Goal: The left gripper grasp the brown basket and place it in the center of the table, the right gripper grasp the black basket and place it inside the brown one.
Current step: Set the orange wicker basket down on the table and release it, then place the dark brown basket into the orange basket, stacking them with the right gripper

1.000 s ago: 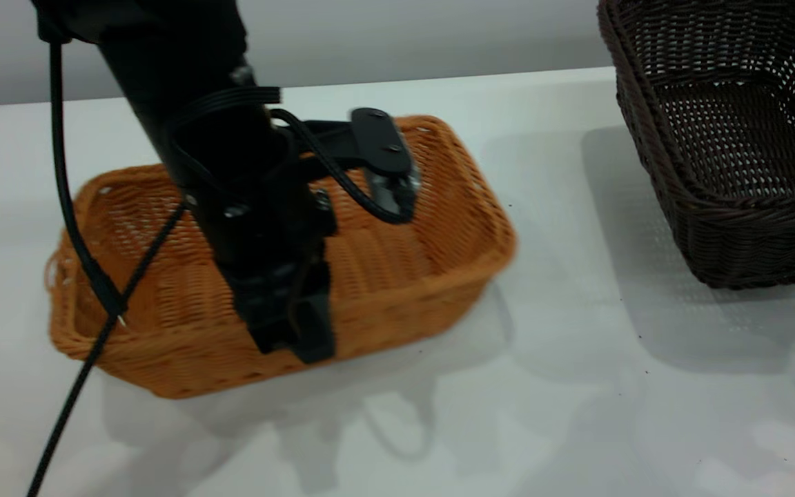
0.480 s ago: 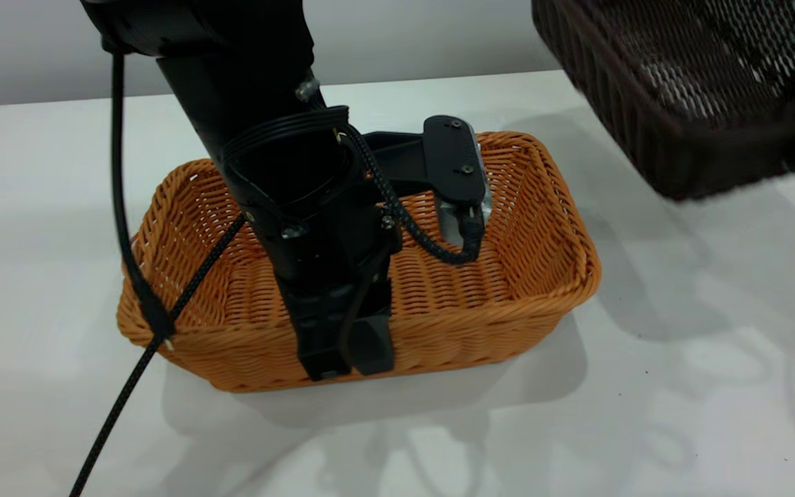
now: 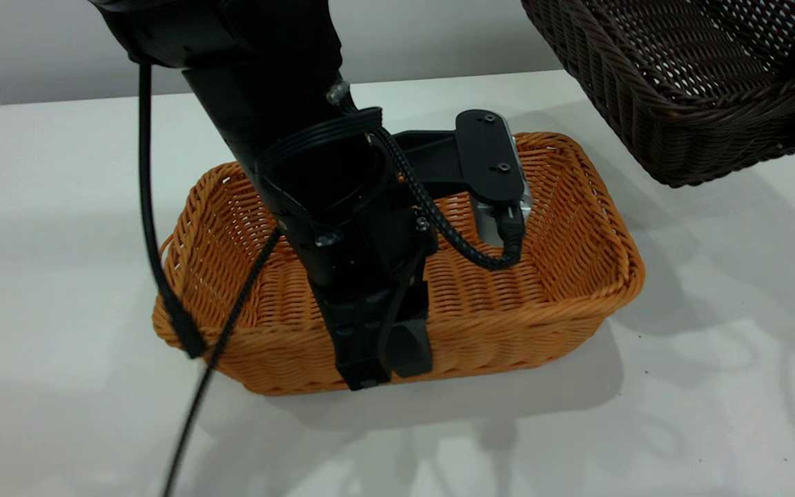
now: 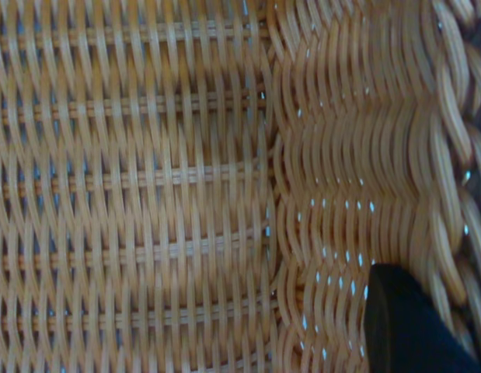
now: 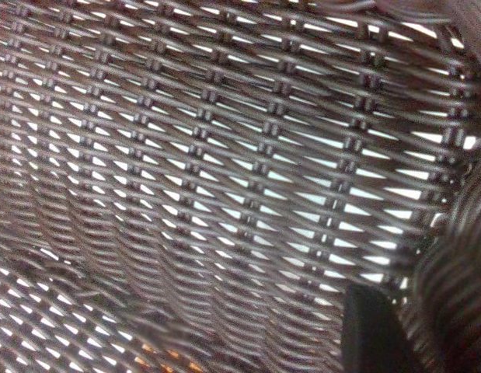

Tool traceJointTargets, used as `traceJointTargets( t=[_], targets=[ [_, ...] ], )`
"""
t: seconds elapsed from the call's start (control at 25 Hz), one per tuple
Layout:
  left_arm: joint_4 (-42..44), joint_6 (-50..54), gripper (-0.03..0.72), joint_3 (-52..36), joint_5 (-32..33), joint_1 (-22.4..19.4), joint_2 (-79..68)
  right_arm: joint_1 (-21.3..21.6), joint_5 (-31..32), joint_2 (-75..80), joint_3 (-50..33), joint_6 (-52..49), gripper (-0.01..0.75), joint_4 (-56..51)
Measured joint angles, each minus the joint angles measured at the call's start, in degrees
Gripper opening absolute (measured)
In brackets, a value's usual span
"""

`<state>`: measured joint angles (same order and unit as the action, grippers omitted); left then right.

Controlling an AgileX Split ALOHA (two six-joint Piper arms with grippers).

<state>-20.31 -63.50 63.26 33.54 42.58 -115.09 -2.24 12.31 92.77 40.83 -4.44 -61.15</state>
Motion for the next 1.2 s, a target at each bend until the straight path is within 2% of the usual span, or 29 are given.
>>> traceJointTargets(
  t=[0.28, 0.36, 0.44, 0.64, 0.76, 1.0, 1.2],
  targets=[
    [1.22, 0.50, 0.110, 0.00, 1.18, -0.05, 0.00, 0.00, 0.61, 0.00, 0.30, 0.01, 0.242, 1.60],
    [1.28, 0.50, 0.129, 0.00, 1.50, -0.05, 0.00, 0.00, 0.51, 0.00, 0.30, 0.01, 0.242, 1.66],
    [1.23, 1.26, 0.192, 0.00, 1.76, -0.05, 0.00, 0.00, 0.56, 0.00, 0.30, 0.01, 0.242, 1.66],
    [1.00, 3.84, 0.435, 0.00, 0.06, -0.05, 0.00, 0.00, 0.56, 0.00, 0.30, 0.98, 0.241, 1.79],
    [1.12, 6.31, 0.522, 0.00, -0.08, -0.05, 0.22, 0.00, 0.56, 0.00, 0.30, 0.98, 0.241, 1.79],
    [1.28, 6.88, 0.549, 0.00, 0.29, -0.05, 5.14, 0.00, 1.11, 0.00, 0.95, 1.38, 0.241, 1.79],
    [1.28, 8.44, 0.551, 0.00, 4.67, -0.05, 12.64, 0.00, 3.58, 0.00, 3.67, 2.86, 0.241, 2.01]
  ],
)
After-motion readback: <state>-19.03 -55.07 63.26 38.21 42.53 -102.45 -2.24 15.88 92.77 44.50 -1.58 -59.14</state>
